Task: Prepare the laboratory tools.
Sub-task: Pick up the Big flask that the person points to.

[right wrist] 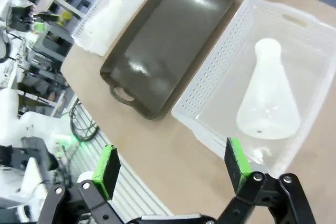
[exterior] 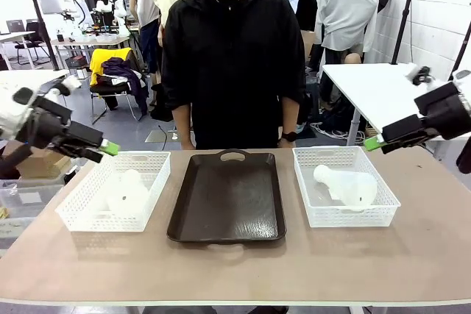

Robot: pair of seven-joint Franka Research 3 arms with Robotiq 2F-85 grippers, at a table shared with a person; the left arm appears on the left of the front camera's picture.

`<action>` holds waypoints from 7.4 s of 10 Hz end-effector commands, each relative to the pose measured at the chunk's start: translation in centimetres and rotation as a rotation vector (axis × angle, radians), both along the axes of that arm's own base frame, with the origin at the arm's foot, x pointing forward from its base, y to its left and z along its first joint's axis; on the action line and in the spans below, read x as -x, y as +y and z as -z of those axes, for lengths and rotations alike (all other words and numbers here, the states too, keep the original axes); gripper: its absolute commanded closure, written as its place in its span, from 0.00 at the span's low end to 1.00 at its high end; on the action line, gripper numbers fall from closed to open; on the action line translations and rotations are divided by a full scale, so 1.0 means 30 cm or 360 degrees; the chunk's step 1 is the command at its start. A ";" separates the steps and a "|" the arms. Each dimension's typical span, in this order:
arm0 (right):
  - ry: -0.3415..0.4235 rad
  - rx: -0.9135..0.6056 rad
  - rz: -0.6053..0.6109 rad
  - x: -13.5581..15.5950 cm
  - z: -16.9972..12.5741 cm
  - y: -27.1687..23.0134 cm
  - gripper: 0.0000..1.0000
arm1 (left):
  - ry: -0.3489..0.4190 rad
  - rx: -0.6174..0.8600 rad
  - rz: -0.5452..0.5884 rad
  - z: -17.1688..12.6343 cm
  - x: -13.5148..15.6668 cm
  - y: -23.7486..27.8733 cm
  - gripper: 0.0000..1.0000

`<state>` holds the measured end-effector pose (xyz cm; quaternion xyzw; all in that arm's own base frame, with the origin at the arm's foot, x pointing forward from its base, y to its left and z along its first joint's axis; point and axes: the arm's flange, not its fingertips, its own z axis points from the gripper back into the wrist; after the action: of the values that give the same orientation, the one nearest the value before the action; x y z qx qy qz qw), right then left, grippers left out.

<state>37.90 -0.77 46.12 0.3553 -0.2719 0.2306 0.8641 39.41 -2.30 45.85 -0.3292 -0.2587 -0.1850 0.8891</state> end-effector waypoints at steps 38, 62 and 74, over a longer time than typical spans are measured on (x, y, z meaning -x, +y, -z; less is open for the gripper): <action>0.0102 -0.0262 0.0050 -0.015 0.137 -0.214 0.00 | 0.0140 0.0439 -0.0005 0.053 0.029 0.286 0.00; 0.0032 0.1412 -0.0392 -0.586 0.221 0.612 0.00 | 0.0140 0.0439 -0.0005 0.053 0.029 0.286 0.00; 0.0239 0.1462 -0.0332 -0.760 0.412 0.541 0.00 | 0.0140 0.0439 -0.0005 0.053 0.029 0.286 0.00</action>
<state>59.99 14.51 33.95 -0.0153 -0.0509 0.3944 0.9174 38.53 6.18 44.17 -0.4540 -0.2414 -0.1326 0.8474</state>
